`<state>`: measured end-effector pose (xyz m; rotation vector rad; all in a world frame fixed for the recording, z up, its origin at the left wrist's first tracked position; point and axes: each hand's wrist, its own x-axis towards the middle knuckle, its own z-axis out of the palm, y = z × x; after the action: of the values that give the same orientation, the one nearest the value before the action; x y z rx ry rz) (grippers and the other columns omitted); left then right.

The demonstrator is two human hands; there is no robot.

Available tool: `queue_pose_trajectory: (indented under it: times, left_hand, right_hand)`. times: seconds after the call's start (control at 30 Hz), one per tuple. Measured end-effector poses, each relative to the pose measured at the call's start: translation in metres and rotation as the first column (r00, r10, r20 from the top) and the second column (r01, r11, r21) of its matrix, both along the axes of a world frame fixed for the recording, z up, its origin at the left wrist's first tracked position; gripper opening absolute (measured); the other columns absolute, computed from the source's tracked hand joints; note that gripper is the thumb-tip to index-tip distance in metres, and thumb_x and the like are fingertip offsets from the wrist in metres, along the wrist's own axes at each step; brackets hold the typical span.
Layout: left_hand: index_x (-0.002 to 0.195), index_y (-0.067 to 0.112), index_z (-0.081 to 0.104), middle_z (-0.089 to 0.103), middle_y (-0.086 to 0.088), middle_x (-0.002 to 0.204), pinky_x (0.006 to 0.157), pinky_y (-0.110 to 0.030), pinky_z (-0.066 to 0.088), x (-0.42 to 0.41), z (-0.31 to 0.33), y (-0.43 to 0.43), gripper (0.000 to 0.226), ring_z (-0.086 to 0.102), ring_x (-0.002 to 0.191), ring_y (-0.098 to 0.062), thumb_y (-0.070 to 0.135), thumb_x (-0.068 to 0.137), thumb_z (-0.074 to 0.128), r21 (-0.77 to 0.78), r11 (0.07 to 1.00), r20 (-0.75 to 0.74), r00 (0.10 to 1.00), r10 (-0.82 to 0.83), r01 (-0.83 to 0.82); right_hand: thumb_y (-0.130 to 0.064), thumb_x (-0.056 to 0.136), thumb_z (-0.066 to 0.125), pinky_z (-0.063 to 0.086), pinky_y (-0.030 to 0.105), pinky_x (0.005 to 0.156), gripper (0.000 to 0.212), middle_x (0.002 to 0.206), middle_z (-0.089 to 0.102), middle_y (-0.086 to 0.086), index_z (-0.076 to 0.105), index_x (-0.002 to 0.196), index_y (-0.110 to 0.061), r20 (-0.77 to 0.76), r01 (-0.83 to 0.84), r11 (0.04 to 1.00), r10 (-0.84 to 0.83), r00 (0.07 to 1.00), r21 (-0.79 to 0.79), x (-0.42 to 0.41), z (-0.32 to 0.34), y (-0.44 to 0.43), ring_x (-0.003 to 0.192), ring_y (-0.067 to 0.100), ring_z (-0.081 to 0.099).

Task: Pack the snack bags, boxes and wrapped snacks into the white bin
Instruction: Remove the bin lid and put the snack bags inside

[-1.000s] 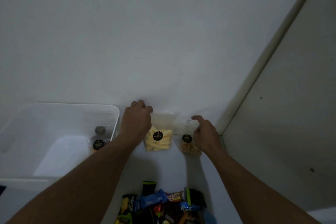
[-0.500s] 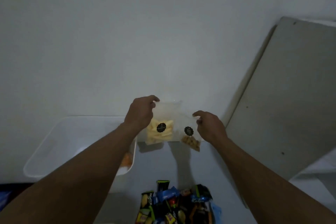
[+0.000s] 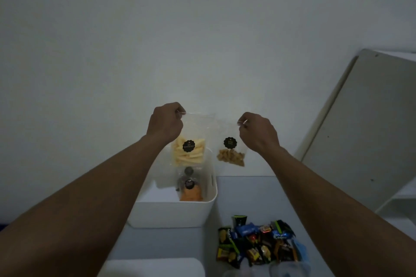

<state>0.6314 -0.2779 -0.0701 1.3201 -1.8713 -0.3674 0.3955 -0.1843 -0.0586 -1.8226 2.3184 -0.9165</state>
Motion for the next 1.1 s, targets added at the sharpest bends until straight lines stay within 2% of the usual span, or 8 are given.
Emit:
queue_pose_trajectory:
  times: [0.2,0.4,0.7,0.8,0.93,1.1]
  left_hand:
    - [0.096,0.015,0.07,0.07,-0.002,0.104,0.083,-0.029,0.049,0.061,-0.024,-0.004,0.024,0.063,0.096,-0.019,0.004,0.092,0.049,0.061,0.994,-0.035,0.995,0.094,-0.092]
    - [0.1,0.011,0.069,0.07,-0.005,0.104,0.082,-0.029,0.049,0.091,-0.065,-0.006,0.022,0.063,0.097,-0.021,0.004,0.096,0.049,0.063,0.988,-0.043,0.989,0.143,-0.14]
    - [0.098,0.01,0.068,0.068,-0.009,0.099,0.08,-0.037,0.053,0.105,-0.123,-0.014,0.021,0.062,0.092,-0.023,0.002,0.096,0.048,0.138,0.97,-0.039,0.977,0.208,-0.201]
    - [0.096,0.011,0.067,0.068,-0.008,0.099,0.08,-0.036,0.052,0.108,-0.133,-0.016,0.022,0.063,0.092,-0.023,0.0,0.094,0.049,0.156,0.968,-0.042,0.977,0.207,-0.199]
    - [0.095,0.013,0.067,0.07,-0.005,0.099,0.084,-0.038,0.053,0.112,-0.136,-0.017,0.024,0.064,0.095,-0.02,-0.001,0.091,0.048,0.174,0.969,-0.062,0.98,0.19,-0.177]
    - [0.094,0.016,0.066,0.069,0.0,0.098,0.084,-0.038,0.052,0.116,-0.127,-0.015,0.023,0.062,0.094,-0.018,0.003,0.093,0.047,0.1,0.986,-0.018,0.99,0.139,-0.137]
  right_hand:
    - [-0.013,0.085,0.046,0.05,0.03,0.07,0.025,0.095,0.07,-0.001,0.066,0.096,-0.023,0.082,-0.087,0.995,0.083,0.993,0.05,0.065,-0.019,-0.013,0.081,0.022,0.063]
    - [-0.01,0.078,0.047,0.055,0.036,0.079,0.027,0.103,0.068,0.002,0.062,0.098,-0.021,0.07,-0.177,0.954,0.165,0.984,0.244,0.1,-0.073,-0.026,0.091,0.024,0.063]
    - [-0.016,0.09,0.056,0.05,0.037,0.084,0.034,0.117,0.066,0.01,0.059,0.124,-0.02,-0.177,-0.188,0.849,0.31,0.934,0.493,0.121,-0.152,-0.043,0.104,0.03,0.064]
    - [-0.015,0.092,0.053,0.051,0.037,0.086,0.036,0.12,0.066,0.008,0.058,0.127,-0.023,-0.286,-0.17,0.852,0.344,0.894,0.495,0.123,-0.161,-0.048,0.106,0.03,0.065]
    - [-0.021,0.094,0.058,0.05,0.035,0.088,0.034,0.119,0.066,0.008,0.057,0.128,-0.016,-0.394,-0.127,0.866,0.345,0.852,0.484,0.121,-0.165,-0.057,0.103,0.026,0.066]
    - [-0.024,0.091,0.061,0.05,0.036,0.089,0.035,0.118,0.066,0.007,0.055,0.124,-0.014,-0.433,-0.096,0.897,0.299,0.85,0.431,0.113,-0.168,-0.065,0.104,0.024,0.063]
